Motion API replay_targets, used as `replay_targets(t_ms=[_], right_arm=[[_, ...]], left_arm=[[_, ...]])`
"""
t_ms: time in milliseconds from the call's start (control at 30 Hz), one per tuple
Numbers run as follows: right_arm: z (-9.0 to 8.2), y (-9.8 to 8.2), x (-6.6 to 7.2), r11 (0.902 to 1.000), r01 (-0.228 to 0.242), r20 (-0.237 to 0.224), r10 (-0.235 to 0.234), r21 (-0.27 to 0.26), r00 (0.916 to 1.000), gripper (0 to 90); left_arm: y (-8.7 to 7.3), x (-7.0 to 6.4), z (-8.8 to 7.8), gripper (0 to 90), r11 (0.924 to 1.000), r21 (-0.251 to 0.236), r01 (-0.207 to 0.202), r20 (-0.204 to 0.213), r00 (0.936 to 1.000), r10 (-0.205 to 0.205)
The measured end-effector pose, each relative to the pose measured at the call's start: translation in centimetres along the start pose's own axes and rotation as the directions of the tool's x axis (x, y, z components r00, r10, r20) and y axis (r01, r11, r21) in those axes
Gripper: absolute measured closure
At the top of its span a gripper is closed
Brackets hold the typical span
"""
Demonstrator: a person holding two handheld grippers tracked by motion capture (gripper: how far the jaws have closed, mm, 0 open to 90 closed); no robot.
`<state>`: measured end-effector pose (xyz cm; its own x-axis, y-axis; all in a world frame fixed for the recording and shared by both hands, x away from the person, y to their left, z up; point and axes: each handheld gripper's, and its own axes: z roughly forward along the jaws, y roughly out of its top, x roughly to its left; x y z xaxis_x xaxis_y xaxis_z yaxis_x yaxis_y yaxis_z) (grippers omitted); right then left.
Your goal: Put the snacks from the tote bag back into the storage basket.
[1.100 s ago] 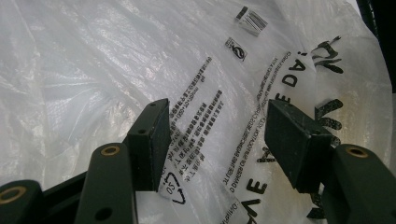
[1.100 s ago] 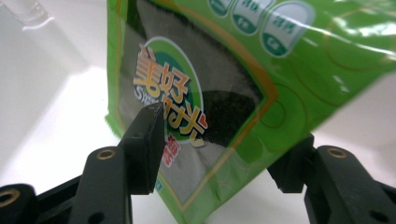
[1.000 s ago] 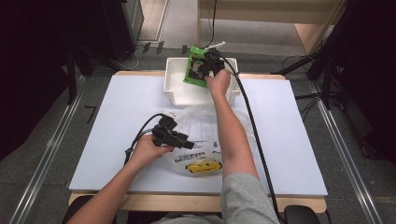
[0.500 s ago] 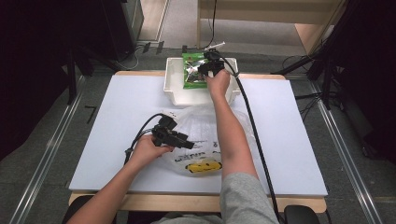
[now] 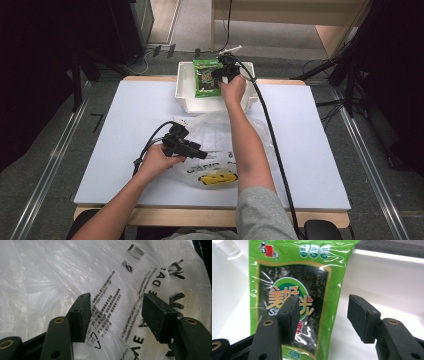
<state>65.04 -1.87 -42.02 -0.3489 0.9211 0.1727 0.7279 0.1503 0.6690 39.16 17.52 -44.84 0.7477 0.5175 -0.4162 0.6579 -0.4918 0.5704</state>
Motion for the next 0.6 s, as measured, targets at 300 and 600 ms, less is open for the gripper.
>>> replay_targets(t_ms=[300, 600], right_arm=[[-1.7, -0.1, 0.2, 0.9997, -0.002, -0.022, 0.002, -0.026, 0.9998, 46.2], [-3.2, -0.5, 0.4, 0.9996, 0.016, -0.044, -0.017, -0.023, 0.9989, 47.5]], left_arm=[[0.0, 0.0, -0.1, 41.6, 1.0000, -0.006, -0.002, -0.004, 1.0000, 0.002], [0.0, 0.1, -0.2, 41.5, 0.9999, -0.010, 0.001, -0.008, 1.0000, -0.001]])
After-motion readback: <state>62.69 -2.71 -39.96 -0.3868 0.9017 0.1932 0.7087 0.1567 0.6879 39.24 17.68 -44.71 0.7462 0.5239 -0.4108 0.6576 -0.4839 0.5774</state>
